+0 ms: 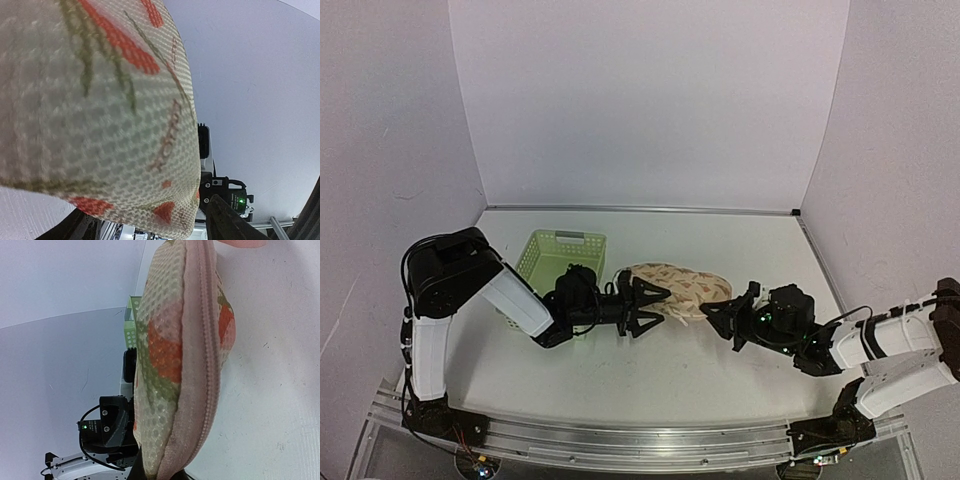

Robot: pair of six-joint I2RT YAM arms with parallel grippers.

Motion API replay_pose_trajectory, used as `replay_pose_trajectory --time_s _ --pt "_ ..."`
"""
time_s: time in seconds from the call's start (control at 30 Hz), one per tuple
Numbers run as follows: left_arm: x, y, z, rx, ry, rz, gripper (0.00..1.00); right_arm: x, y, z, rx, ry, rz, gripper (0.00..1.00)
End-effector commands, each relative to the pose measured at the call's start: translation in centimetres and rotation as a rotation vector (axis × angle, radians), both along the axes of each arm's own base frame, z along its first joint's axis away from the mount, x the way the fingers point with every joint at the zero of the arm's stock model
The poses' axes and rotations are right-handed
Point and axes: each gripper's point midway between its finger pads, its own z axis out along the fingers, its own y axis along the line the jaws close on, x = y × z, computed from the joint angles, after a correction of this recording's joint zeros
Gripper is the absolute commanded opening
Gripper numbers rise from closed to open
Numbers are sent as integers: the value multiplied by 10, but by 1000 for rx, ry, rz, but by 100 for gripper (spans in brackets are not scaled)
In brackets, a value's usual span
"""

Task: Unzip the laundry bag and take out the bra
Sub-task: Pass from the right arm to the left

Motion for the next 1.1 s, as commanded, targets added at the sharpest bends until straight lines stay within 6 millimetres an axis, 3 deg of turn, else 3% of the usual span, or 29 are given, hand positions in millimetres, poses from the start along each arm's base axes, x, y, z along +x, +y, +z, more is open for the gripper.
replay_pose_trajectory --time_s 0.0,0.1,0.27,0.47,0.63,0.7,0.87,0.97,1.07 --pt "4 -9 20 -77 -14 -21 71 5 10 47 123 -109 18 0" --pt "5 -11 22 -87 -13 -26 69 4 11 46 123 -107 27 0" --pt "6 -16 28 -104 -26 -40 56 2 11 40 124 -99 36 0" --pt "9 -15 27 -102 -26 -36 25 -2 13 33 102 -100 61 0" --pt "15 -21 38 -128 -46 -43 1 -7 10 20 71 -87 79 0" --pt "17 -23 41 -136 -44 -44 0 -10 8 16 59 -88 86 0" --pt "24 -22 42 -141 -31 -27 0 -16 2 12 2 -127 103 22" --pt "27 -20 32 -127 10 -11 0 -21 -6 9 -63 -150 111 36" --pt "30 -19 24 -120 47 1 0 -26 -18 12 -132 -190 109 45"
